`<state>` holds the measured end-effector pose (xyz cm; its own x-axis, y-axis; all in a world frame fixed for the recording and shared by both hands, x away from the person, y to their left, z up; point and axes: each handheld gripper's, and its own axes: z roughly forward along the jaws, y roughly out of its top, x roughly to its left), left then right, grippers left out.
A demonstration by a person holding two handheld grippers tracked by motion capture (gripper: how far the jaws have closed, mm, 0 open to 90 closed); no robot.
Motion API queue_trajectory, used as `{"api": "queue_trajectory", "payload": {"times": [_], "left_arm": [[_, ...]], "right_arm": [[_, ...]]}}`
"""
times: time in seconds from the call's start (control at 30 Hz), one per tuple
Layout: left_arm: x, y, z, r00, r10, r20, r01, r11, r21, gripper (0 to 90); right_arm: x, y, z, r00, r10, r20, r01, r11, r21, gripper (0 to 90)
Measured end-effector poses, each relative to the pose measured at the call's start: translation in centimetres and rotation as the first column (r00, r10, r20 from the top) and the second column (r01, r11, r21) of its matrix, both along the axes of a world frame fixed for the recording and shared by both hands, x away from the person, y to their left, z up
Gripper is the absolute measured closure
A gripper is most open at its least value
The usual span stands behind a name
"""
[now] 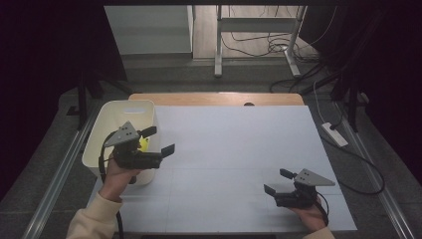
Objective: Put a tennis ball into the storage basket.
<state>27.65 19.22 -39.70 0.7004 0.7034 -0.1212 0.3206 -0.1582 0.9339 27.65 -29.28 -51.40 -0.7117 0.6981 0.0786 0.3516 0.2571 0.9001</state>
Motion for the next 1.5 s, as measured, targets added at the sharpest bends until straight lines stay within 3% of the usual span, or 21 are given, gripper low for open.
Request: {"api": "queue_trajectory", "payload": {"times": [0.27,0.57,0.77,0.9,1.23,1.4,1.5], "left_arm": [[-0.6,-1.5,-0.9,0.9991,-0.041,-0.008,0.041,0.9991,-0.008,9.9],[-1.9,-3.6,-2.3,0.9944,-0.105,-0.006,0.105,0.9938,0.036,10.2],[-2.7,-4.8,-4.0,0.9898,-0.143,0.002,0.142,0.9861,0.087,10.2],[-2.9,-5.0,-5.1,0.9871,-0.159,-0.016,0.160,0.9825,0.095,10.2],[-3.2,-4.3,-7.7,0.9893,-0.138,-0.048,0.142,0.9849,0.099,10.2],[-3.5,-3.7,-9.2,0.9939,-0.109,-0.021,0.110,0.9886,0.103,10.0],[-3.5,-3.4,-9.7,0.9944,-0.103,-0.026,0.105,0.9896,0.099,10.1]], "right_arm": [[0.0,0.1,0.0,1.0000,0.006,0.001,-0.006,1.000,-0.001,11.8],[0.0,0.1,0.0,1.0000,0.006,0.002,-0.006,1.000,0.001,11.8],[-0.1,0.1,0.1,1.0000,0.005,0.004,-0.005,1.000,0.000,11.8],[-0.1,0.1,0.0,1.0000,0.007,0.003,-0.007,1.000,0.002,11.8],[-0.1,0.1,0.0,0.9999,0.012,0.003,-0.012,1.000,0.001,11.8],[-0.1,0.1,0.0,0.9999,0.012,0.003,-0.012,1.000,0.000,11.8],[-0.1,0.1,0.0,0.9999,0.014,0.003,-0.014,1.000,-0.001,11.8]]}}
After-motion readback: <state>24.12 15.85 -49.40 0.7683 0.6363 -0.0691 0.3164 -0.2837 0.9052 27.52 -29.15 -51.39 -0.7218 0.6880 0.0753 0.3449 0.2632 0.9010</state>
